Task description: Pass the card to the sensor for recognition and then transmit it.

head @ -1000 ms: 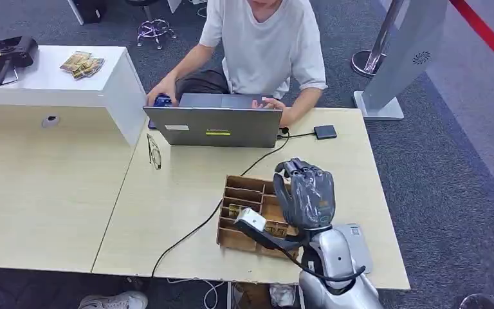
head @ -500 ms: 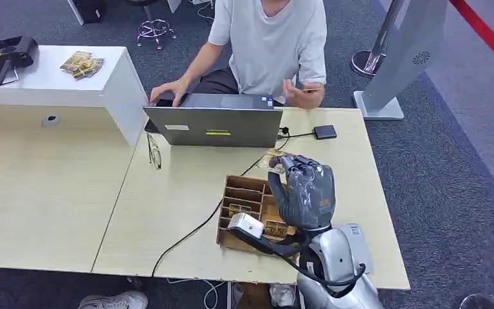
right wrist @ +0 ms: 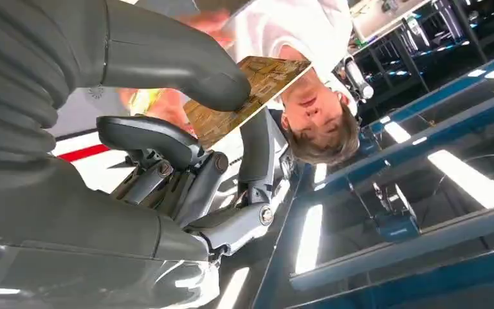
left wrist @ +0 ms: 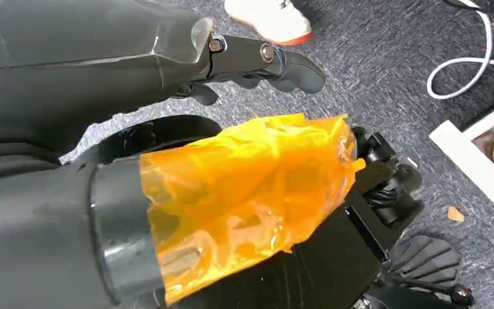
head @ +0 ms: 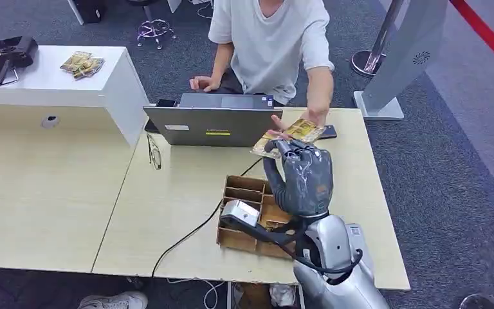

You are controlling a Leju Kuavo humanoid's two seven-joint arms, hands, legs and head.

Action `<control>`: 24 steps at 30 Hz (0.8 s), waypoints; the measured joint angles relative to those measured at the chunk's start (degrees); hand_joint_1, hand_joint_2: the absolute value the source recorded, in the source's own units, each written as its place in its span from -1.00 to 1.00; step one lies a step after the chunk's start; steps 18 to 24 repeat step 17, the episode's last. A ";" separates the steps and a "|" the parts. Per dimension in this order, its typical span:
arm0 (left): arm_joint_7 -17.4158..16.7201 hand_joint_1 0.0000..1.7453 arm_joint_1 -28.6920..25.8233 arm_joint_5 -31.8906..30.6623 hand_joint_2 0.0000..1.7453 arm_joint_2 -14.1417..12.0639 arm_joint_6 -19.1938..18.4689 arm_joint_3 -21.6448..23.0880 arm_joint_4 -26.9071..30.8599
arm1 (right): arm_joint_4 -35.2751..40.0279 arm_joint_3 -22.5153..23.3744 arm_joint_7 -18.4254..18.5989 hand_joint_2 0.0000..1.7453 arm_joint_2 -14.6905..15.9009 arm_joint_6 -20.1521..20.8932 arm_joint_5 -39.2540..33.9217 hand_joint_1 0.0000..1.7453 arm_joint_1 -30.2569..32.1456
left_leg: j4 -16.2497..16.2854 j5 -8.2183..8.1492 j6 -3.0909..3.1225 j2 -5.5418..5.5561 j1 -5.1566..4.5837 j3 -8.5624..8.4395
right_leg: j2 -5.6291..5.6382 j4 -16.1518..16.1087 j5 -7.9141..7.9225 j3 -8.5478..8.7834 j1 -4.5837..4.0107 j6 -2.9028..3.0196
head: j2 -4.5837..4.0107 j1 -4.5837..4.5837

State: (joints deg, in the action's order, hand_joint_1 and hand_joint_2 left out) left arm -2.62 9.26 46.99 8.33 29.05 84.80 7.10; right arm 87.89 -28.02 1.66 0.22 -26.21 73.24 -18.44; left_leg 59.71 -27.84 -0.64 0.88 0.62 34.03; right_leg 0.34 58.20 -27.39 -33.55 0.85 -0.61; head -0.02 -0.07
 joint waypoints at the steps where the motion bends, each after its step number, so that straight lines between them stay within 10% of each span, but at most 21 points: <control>1: -0.04 -1.00 0.02 -0.11 -1.00 0.00 -0.15 0.07 0.00 | -0.28 -0.02 0.24 1.00 -0.11 0.37 0.13 1.00 -0.41 | 0.00 0.00 0.00 0.00 0.00 0.00 | 0.00 0.00 0.00 0.00 0.00 0.00 | 0.00 0.00; 12: -0.39 -1.00 0.56 -1.20 -1.00 0.11 -0.87 1.25 0.00 | -6.76 0.42 4.63 1.00 -0.33 3.45 3.91 1.00 -4.80 | 0.01 0.01 0.00 0.01 0.00 -0.01 | 0.00 0.00 0.01 0.00 0.00 0.00 | 0.00 -0.02; 13: -0.54 -1.00 0.59 -1.20 -1.00 0.13 -0.87 1.33 0.02 | -7.56 0.55 5.07 1.00 -0.33 3.65 4.17 0.66 -5.11 | 0.01 0.01 0.00 0.00 0.00 -0.01 | 0.00 0.00 0.01 0.00 0.00 0.00 | 0.00 0.00; 14: -0.77 -1.00 0.63 -1.20 -1.00 0.13 -0.87 1.49 0.00 | -8.24 0.63 5.42 1.00 -0.33 4.07 4.42 -0.98 -5.38 | 0.01 0.01 0.00 0.00 0.00 -0.01 | 0.01 0.00 0.01 0.00 0.00 0.00 | 0.00 0.00; 24: -0.85 -1.00 0.66 -1.11 -1.00 0.13 -0.85 1.57 0.02 | -9.89 0.96 6.86 1.00 -0.33 6.19 4.61 -1.00 -5.74 | 0.01 0.01 0.00 0.01 0.00 -0.01 | 0.00 0.00 0.00 0.00 0.00 0.00 | 0.00 0.00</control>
